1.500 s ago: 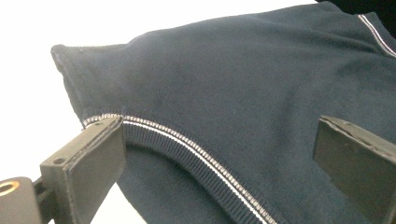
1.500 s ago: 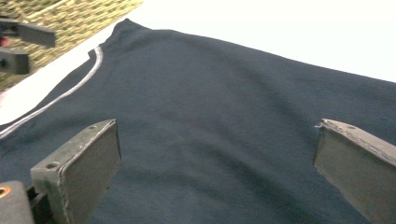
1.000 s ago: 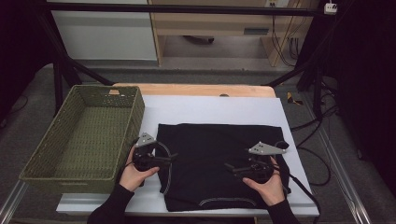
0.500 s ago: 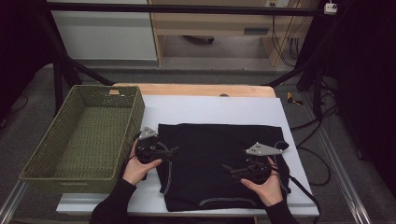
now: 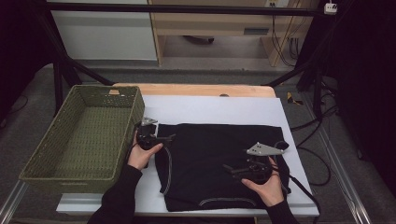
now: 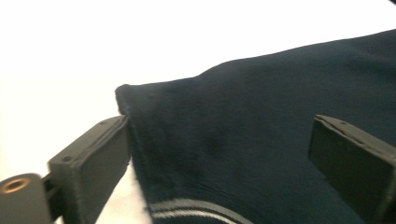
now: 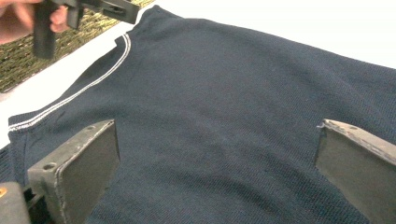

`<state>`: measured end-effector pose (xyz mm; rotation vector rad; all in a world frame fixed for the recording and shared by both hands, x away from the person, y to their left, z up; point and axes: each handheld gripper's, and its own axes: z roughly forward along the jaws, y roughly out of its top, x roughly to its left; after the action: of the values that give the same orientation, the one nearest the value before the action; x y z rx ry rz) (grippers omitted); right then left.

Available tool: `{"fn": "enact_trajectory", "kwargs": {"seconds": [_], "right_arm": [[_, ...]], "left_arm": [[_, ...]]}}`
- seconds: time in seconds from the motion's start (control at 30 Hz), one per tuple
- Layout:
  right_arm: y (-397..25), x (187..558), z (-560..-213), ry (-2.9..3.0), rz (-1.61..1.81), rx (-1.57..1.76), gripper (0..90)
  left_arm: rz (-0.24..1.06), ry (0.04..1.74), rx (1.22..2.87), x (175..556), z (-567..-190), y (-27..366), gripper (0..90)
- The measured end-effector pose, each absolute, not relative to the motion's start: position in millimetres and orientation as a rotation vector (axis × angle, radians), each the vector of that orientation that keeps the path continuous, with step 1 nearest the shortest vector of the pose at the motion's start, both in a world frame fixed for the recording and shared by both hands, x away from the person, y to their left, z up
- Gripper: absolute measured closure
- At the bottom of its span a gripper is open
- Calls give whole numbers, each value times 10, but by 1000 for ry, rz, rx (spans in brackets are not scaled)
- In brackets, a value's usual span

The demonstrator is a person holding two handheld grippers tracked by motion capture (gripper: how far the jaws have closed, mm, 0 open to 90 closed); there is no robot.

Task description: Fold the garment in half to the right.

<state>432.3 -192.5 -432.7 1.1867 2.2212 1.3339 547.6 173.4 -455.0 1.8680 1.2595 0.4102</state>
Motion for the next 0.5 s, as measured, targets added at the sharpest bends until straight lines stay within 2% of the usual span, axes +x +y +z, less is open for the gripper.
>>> {"fn": "enact_trajectory", "kwargs": {"seconds": [0.5], "right_arm": [[-1911,4327,-4342,2230,1336,1186,8]], "left_arm": [[519,1346,1918,5800,-4757,1840,354]]}}
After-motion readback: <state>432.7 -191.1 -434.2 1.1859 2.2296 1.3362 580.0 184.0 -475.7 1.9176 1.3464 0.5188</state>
